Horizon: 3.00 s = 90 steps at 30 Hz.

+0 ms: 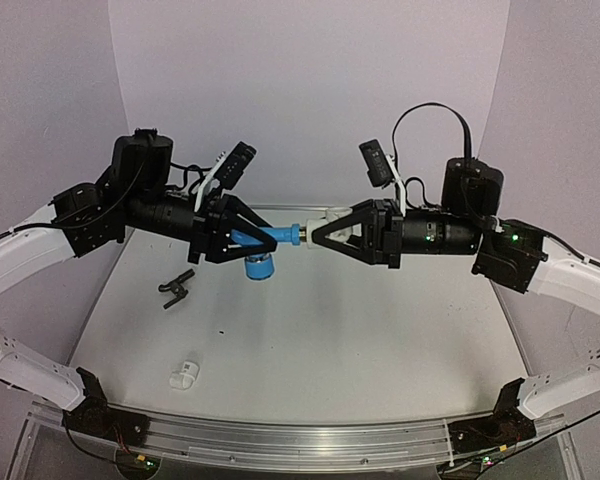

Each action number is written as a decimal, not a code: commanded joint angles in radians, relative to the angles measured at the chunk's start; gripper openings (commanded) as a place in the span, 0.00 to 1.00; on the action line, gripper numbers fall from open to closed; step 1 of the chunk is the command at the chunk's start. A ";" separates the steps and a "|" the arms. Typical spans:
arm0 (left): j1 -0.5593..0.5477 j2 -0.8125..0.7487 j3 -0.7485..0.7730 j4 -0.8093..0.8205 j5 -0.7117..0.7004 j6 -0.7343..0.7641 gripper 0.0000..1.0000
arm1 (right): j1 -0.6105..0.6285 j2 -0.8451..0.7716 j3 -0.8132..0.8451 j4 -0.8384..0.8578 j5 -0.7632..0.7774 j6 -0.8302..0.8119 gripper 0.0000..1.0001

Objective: Install the water faucets

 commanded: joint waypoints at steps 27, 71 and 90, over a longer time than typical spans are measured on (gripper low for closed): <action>0.375 0.042 -0.106 0.544 0.440 -0.910 1.00 | -0.029 -0.166 0.042 -0.090 0.103 -1.223 0.00; 0.152 0.154 -0.037 0.484 0.504 -0.722 0.28 | 0.009 -0.131 -0.036 0.113 0.064 -1.108 0.00; 0.141 -0.102 -0.156 0.300 0.158 -0.171 0.09 | 0.010 -0.039 0.026 0.105 0.016 -0.195 0.00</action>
